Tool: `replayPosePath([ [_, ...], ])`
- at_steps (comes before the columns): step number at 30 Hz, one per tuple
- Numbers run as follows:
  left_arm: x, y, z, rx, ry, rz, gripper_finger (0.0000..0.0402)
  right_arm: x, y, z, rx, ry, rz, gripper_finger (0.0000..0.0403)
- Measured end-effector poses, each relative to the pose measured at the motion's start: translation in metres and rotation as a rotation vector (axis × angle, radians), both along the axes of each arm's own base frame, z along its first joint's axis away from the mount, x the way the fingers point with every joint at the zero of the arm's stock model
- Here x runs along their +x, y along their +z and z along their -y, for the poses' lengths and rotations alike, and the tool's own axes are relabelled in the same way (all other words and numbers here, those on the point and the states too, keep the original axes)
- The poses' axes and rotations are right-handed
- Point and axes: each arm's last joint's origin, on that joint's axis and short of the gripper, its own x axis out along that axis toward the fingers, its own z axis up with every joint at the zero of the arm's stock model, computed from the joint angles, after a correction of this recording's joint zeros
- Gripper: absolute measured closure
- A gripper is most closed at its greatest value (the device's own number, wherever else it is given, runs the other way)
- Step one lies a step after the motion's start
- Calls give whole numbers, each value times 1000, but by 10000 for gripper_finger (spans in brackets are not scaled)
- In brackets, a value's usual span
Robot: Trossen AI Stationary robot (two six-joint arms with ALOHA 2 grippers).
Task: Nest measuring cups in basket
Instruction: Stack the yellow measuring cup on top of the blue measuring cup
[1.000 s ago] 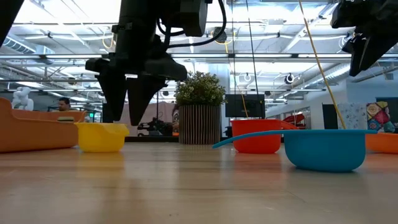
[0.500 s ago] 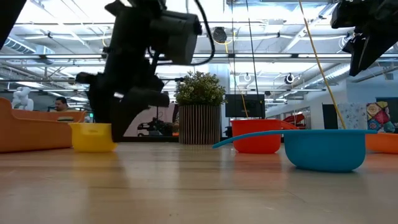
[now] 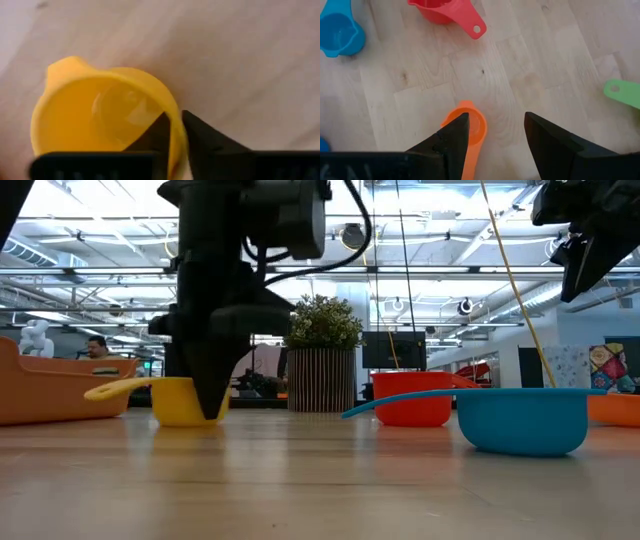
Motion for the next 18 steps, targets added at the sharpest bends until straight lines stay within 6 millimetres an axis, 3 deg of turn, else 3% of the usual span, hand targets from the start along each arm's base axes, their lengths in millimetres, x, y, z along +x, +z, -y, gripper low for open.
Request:
replayPosePath([
  [2,3,0,6,-6,-43,35,389,0,0,0,0,0,0,220],
  [10,14,3,25,4,-228,190,394,1,1,0,10,-20,18,220],
  [18,30,12,33,82,-366,347,396,18,-1,-1,56,-26,173,220],
])
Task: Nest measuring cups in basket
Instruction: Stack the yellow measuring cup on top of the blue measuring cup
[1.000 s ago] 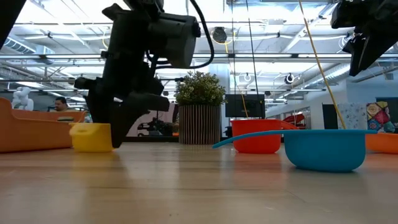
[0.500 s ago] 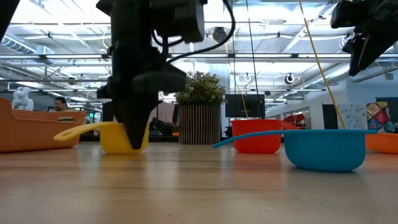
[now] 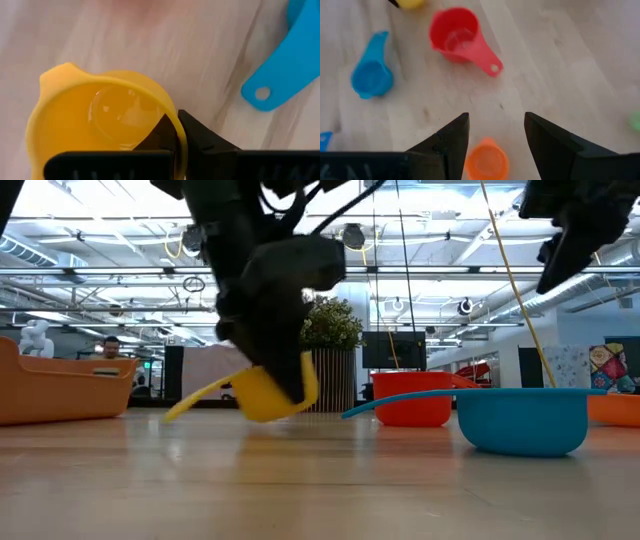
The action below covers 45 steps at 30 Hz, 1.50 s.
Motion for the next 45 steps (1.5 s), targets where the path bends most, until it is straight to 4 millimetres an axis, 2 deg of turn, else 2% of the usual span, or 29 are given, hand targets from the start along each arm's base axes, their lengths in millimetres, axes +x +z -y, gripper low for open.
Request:
replayPosePath([
  [5,14,28,4,67,-128,67,396,7,-11,0,11,-6,43,220],
  [12,33,76,11,129,-282,197,396,6,-30,-2,100,-46,-16,220],
  [16,38,92,11,152,-320,235,396,7,-33,-2,113,-58,-10,220],
  [24,41,99,7,181,-354,256,395,18,-24,-11,103,40,139,220],
  [36,53,110,9,163,-417,417,395,15,-25,-21,49,190,109,220],
  [40,53,111,10,176,-446,419,395,23,-19,-30,33,273,220,220],
  [45,52,110,13,141,-527,422,395,47,-6,-42,-62,415,432,220],
])
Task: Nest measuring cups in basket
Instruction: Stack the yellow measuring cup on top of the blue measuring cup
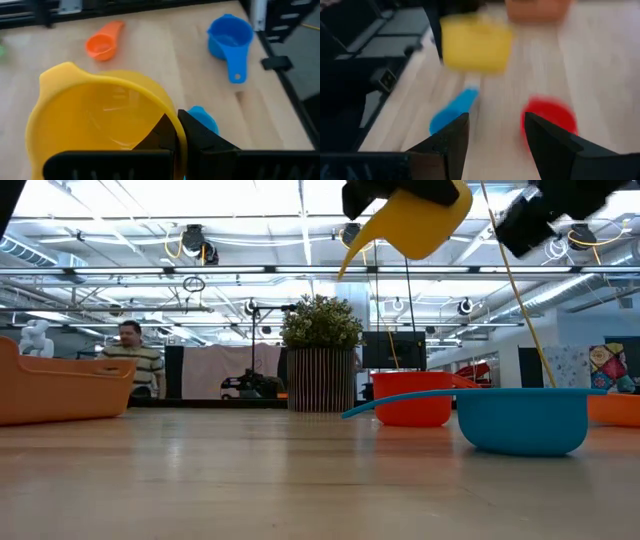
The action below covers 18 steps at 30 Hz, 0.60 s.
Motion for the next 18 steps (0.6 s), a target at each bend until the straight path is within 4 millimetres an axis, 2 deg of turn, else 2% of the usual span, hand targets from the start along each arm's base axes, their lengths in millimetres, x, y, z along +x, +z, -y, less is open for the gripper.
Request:
replayPosePath([
  [5,-2,-3,-4,-44,-141,-61,395,28,12,-11,-132,98,111,220],
  [10,-3,-7,-18,-121,-264,-128,394,50,16,-21,-181,193,77,220],
  [18,-1,-6,-37,-195,-336,-132,394,62,20,-36,-251,226,130,220],
])
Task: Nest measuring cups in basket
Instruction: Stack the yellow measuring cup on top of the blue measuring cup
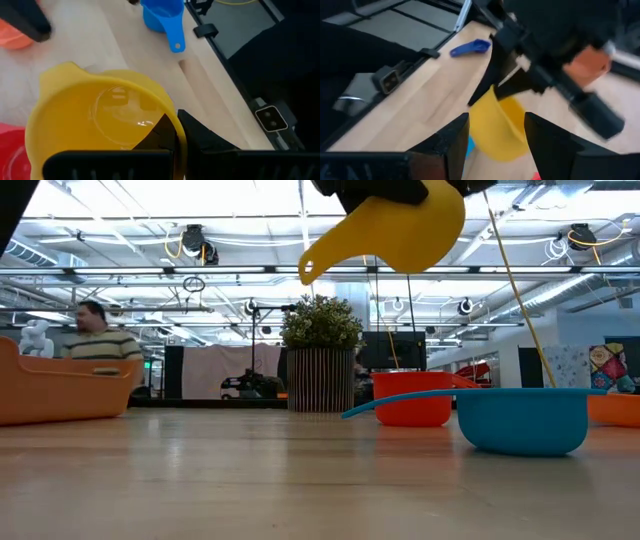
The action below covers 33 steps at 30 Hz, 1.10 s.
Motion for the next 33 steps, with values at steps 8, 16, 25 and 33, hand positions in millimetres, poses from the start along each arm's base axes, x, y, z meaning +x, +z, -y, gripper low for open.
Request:
replayPosePath([
  [8,7,10,1,-116,-74,107,394,0,1,-2,-73,-22,34,220],
  [16,9,13,3,-161,-131,150,394,0,2,-5,42,21,8,231],
  [25,10,14,0,-176,-156,163,394,2,4,-6,85,16,25,360],
  [33,10,15,-1,-190,-157,162,394,3,4,-5,66,-39,39,398],
])
